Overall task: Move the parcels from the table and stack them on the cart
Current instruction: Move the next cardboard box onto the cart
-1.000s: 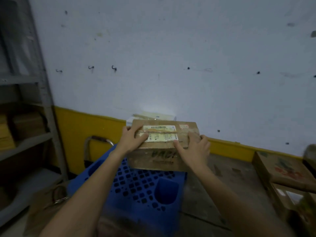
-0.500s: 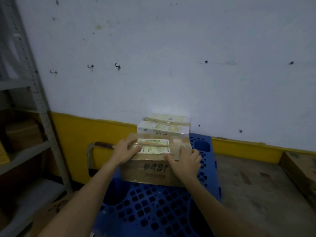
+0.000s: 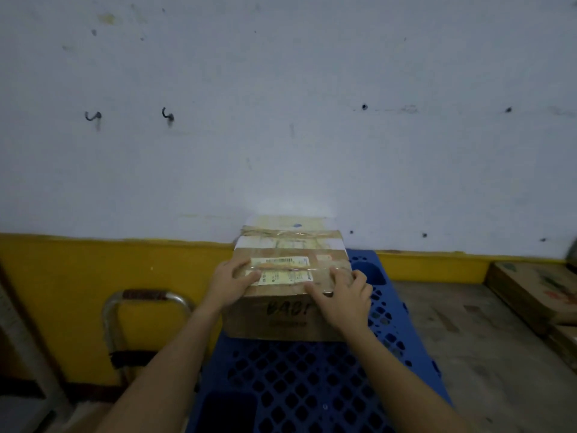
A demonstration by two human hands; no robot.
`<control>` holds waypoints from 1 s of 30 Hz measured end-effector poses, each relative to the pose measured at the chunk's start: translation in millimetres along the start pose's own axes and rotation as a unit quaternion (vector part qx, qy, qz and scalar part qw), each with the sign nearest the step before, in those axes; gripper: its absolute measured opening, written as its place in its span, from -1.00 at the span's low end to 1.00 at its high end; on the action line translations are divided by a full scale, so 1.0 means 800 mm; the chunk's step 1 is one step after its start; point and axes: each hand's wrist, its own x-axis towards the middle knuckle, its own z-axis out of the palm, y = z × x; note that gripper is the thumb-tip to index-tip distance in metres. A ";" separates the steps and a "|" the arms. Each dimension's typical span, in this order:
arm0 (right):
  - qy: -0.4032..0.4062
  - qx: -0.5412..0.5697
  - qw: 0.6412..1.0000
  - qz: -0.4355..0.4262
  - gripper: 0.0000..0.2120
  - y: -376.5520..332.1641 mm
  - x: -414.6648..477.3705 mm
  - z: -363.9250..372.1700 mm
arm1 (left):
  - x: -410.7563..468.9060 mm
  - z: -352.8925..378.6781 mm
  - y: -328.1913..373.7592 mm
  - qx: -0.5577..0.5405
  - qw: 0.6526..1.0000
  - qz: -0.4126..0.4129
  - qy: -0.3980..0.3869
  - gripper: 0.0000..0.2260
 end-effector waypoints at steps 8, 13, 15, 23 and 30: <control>0.017 -0.002 1.000 0.005 -0.29 -0.006 0.025 0.013 | 0.029 0.000 -0.008 -0.001 1.000 -0.002 0.011 -0.56; 0.019 0.005 1.000 0.006 -0.29 -0.008 0.022 0.011 | 0.027 0.002 -0.007 0.008 1.000 0.005 0.018 -0.55; 0.015 0.010 1.000 0.004 -0.29 -0.007 0.021 0.010 | 0.025 0.003 -0.006 0.006 1.000 0.006 0.019 -0.56; 0.012 0.013 1.000 -0.003 -0.29 -0.004 0.021 0.010 | 0.024 -0.002 -0.006 0.039 0.999 0.012 -0.005 -0.54; -0.053 0.026 0.998 -0.029 -0.34 0.005 0.023 -0.017 | 0.036 -0.020 0.014 0.256 0.957 -0.020 -0.135 -0.44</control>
